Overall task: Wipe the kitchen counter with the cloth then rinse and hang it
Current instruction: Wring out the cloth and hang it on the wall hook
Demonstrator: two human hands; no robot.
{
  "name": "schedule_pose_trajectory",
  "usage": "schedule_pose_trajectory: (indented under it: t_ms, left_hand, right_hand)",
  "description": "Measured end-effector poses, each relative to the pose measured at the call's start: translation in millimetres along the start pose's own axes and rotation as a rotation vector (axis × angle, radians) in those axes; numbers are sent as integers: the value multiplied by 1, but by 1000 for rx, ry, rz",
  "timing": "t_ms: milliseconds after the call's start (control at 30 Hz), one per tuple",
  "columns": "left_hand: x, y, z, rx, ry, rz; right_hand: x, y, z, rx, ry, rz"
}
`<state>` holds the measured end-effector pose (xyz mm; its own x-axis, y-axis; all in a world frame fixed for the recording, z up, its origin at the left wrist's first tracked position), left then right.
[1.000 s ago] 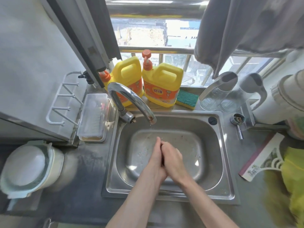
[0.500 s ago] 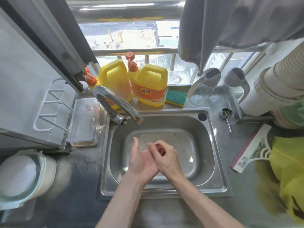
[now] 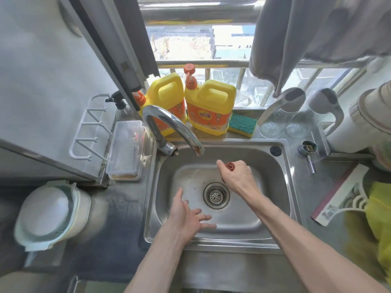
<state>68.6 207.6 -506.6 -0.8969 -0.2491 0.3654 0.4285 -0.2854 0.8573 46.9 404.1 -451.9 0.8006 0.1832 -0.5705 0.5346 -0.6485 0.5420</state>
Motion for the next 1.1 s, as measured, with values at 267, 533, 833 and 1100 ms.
schedule_pose_trajectory:
  t_ms: [267,533,833,1100]
  left_hand:
    - [22,-13,18,-7,-113,198]
    - [32,-8,30,-31,-261,262]
    - [10,-3,71,-206,-290,298]
    - [29,-4,48,-139,-550,586]
  right_hand:
    - [-4,5,-5,92,-94,-74]
    - [6,4,-9,134,-204,-34]
    - [8,53,45,-511,-447,137]
    - [20,61,8,-376,-287,-256]
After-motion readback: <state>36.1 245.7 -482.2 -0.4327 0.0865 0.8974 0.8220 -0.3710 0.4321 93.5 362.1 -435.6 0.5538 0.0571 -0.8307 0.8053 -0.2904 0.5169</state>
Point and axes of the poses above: each hand's wrist, its own y-axis away from the middle knuckle, its own z-axis out of the palm, x = y × z, the point moved 8 cm from there along -y, towards the middle knuckle, and after that the axes turned 13 degrees about z, right-handed, at the moved point
